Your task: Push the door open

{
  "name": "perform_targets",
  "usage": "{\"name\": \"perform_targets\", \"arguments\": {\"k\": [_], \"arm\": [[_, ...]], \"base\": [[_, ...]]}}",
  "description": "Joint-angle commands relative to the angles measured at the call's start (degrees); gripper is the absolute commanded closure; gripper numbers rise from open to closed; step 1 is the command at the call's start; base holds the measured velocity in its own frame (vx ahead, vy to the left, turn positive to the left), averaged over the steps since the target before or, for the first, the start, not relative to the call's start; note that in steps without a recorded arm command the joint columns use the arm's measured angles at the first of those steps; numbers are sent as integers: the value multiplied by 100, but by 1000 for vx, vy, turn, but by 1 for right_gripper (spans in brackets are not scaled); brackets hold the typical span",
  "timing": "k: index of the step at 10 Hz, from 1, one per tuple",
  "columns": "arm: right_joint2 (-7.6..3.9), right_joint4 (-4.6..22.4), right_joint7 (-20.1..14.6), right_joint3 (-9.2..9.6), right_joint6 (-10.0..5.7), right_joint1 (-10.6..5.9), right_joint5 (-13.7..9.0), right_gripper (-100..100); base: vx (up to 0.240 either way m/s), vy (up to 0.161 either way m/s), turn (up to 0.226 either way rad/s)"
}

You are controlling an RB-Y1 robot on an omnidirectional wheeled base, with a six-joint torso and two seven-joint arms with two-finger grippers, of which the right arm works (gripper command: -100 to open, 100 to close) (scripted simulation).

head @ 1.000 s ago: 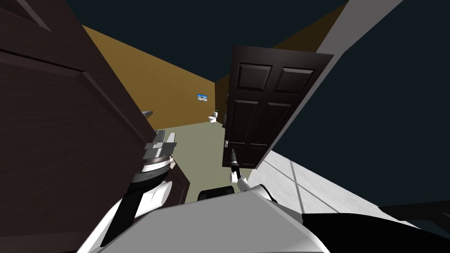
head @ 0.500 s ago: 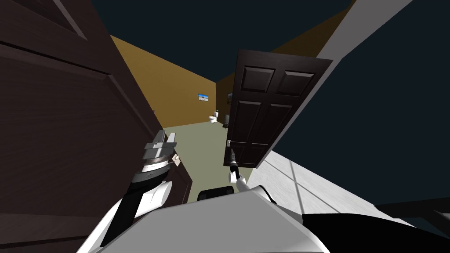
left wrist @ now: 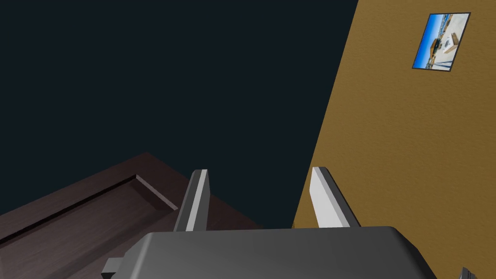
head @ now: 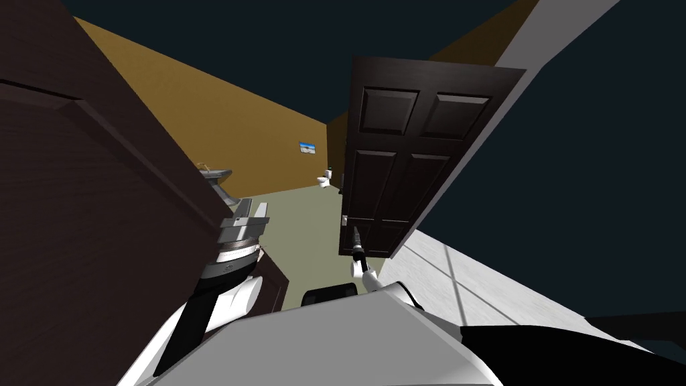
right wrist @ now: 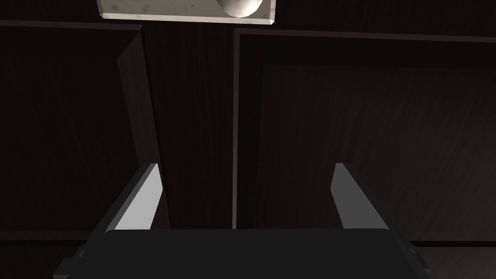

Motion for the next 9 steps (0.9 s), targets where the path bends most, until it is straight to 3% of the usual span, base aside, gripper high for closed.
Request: {"name": "perform_targets", "arguments": {"k": [1,2,5,7,9], "arm": [[-12,215,-29,-8,-87,-80,-8,-100],[-162,219,-15,-24,-97,-81,-16,-100],[-189,223,1,-41,-109,-81,-25,-100],[-109,227,13,-55,-119,-81,-32,-100],[72,230,25,-68,-128,-81,-39,-100]], "base": [[15,1,0],[141,-33,13],[201,-4,23],[199,54,28],[198,60,23]]}}
